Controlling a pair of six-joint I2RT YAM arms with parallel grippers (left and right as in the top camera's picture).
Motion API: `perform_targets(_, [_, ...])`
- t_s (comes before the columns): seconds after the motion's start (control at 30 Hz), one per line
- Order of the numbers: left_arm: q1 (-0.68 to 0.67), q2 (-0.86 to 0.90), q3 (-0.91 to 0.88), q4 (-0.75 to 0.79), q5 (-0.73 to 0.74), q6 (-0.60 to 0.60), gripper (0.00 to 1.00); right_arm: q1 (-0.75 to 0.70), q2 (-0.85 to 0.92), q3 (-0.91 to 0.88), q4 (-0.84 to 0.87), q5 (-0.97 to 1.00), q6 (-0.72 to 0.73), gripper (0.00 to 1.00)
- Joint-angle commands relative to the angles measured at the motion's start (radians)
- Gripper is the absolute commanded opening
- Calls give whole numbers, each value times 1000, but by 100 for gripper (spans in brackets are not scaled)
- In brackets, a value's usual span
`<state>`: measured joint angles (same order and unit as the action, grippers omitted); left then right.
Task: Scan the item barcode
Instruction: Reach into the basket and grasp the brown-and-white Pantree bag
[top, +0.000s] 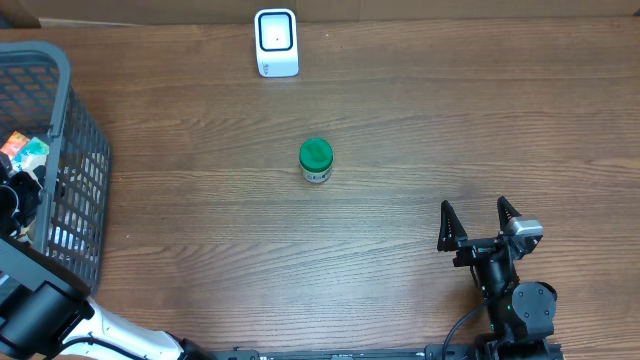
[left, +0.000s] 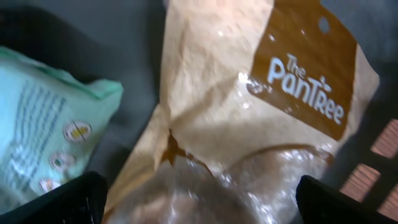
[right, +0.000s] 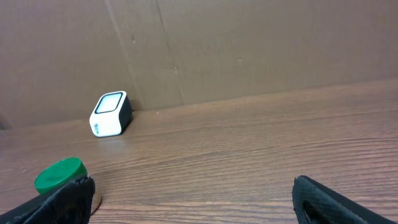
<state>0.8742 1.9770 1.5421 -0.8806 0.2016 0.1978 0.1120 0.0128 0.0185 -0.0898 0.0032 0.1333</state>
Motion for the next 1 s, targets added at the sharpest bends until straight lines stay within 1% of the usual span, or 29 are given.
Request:
perform_targets(0.0, [14, -7, -29, 37, 2, 69, 100, -3, -10, -10, 6, -6, -4, 100])
perform_targets(0.13, [18, 12, -49, 78, 7, 89, 100, -3, -10, -10, 6, -6, -4, 100])
perform_targets(0.3, [18, 62, -49, 89, 11, 99, 100, -3, -10, -10, 6, -6, -4, 100])
perform_targets(0.47, [18, 116, -49, 76, 71, 117, 100, -3, -10, -10, 6, -6, -4, 100])
perform_targets(0.5, [18, 126, -49, 73, 86, 119, 97, -3, -10, -10, 6, -6, -4, 100])
perform_targets(0.6, [17, 142, -49, 62, 115, 120, 81, -3, -10, -10, 6, -6, -4, 100])
perform_targets(0.63, [16, 143, -49, 58, 115, 120, 73, -3, -10, -10, 6, -6, -4, 100])
perform_targets(0.67, [16, 143, -49, 54, 114, 120, 63, -3, -10, -10, 6, -6, -4, 100])
perform_targets(0.7, [16, 143, -49, 53, 115, 117, 57, -3, -10, -10, 6, -6, -4, 100])
perform_targets(0.73, [16, 143, -49, 53, 115, 109, 46, -3, -10, -10, 6, -6, -4, 100])
perform_targets(0.77, [16, 143, -49, 53, 114, 100, 38, -3, -10, -10, 6, -6, -4, 100])
perform_targets(0.83, [16, 143, -48, 50, 114, 87, 29, -3, -10, -10, 6, -6, -4, 100])
perform_targets(0.93, [16, 142, -47, 47, 114, 72, 24, -3, -10, -10, 6, -6, -4, 100])
perform_targets(0.97, [16, 140, -44, 46, 114, 57, 19, -3, -10, -10, 6, -6, -4, 100])
